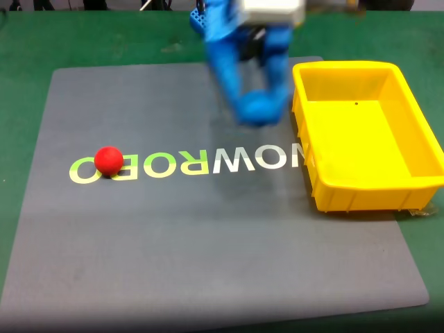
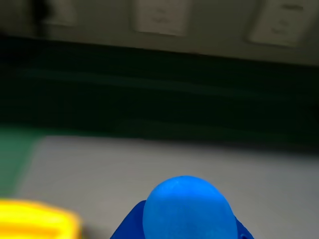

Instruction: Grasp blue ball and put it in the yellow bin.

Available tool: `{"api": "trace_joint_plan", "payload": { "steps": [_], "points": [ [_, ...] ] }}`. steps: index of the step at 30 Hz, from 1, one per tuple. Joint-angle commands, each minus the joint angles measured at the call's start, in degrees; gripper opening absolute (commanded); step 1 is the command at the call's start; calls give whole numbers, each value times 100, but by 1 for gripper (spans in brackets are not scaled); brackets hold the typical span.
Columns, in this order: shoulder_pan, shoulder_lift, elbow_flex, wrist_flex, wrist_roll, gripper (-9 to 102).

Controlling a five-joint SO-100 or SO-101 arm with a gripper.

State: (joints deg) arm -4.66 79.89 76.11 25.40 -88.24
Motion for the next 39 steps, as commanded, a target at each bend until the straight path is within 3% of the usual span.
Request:
{"api": "trace_joint_plan", "payload": {
  "steps": [1, 10, 24, 25, 30, 39],
  "points": [
    [-642, 1143, 703, 9, 105, 0],
    [-1819, 1960, 1758, 185, 264, 0],
    [-1995, 1898, 1767, 334, 176, 0],
    [-1995, 1907, 1767, 352, 185, 2],
    [-1995, 1934, 1775, 369, 264, 33],
    [-1881, 2083, 1802, 369, 220, 36]
  ]
}}
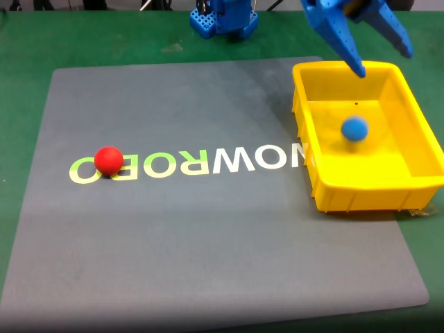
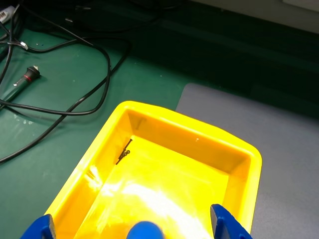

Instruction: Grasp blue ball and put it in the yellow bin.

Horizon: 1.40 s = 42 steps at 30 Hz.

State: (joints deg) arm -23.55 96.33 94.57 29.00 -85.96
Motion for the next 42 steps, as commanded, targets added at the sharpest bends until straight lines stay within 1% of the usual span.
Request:
{"api": "trace_joint_plan", "payload": {
  "steps": [1, 6, 9, 12, 14, 17, 19, 21, 23, 24, 26, 29, 34, 42],
  "points": [
    [18, 466, -26, 9, -18, 36],
    [132, 888, 272, 9, -53, 36],
    [299, 1468, 765, 79, -62, 35],
    [589, 2347, 1714, 88, -123, 34],
    [826, 3059, 2628, 44, -325, 33],
    [1195, 4210, 4210, -18, -686, 28],
    [1468, 4983, 5229, -26, -888, 21],
    [1688, 5783, 6152, 35, -1046, 11],
    [1854, 6609, 6943, 211, -1143, 3],
    [1925, 6987, 7242, 387, -1187, 0],
    [2030, 7805, 7796, 809, -1213, 0],
    [2180, 8815, 8297, 1670, -1248, 0],
    [2206, 9422, 8297, 3129, -923, 0],
    [2268, 9413, 8297, 4368, -677, 0]
  ]
}}
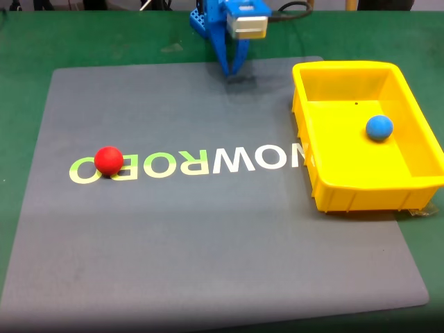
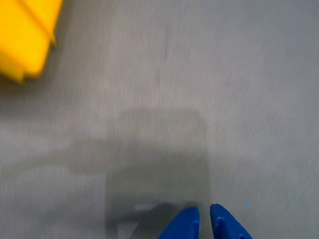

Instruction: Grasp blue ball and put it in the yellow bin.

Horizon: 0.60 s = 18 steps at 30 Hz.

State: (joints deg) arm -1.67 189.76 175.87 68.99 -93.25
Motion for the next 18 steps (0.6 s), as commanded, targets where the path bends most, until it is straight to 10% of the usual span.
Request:
{"api": "trace_joint_plan", "payload": {
  "steps": [1, 18],
  "points": [
    [79, 79, 176, 580, 79, 0],
    [123, 62, 176, 967, 114, 0]
  ]
}}
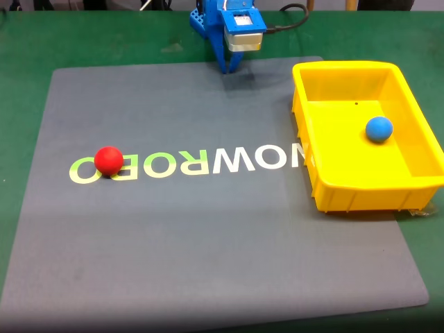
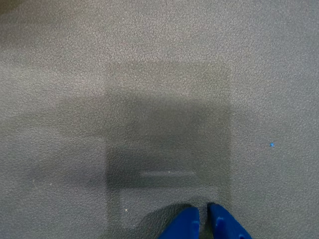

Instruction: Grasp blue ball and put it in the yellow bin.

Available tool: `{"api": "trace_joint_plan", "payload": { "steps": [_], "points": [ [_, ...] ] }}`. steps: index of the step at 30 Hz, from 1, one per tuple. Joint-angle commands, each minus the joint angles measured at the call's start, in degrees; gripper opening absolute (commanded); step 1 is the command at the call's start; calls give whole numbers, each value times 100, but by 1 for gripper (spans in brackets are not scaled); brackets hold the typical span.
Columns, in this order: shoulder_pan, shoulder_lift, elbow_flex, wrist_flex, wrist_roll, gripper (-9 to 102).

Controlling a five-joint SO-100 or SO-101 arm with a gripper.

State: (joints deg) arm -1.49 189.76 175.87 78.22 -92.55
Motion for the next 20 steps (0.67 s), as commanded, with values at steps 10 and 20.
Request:
{"api": "trace_joint_plan", "payload": {
  "steps": [10, 20],
  "points": [
    [97, 62, 176, 44, 70, 0],
    [105, 70, 176, 44, 105, 0]
  ]
}}
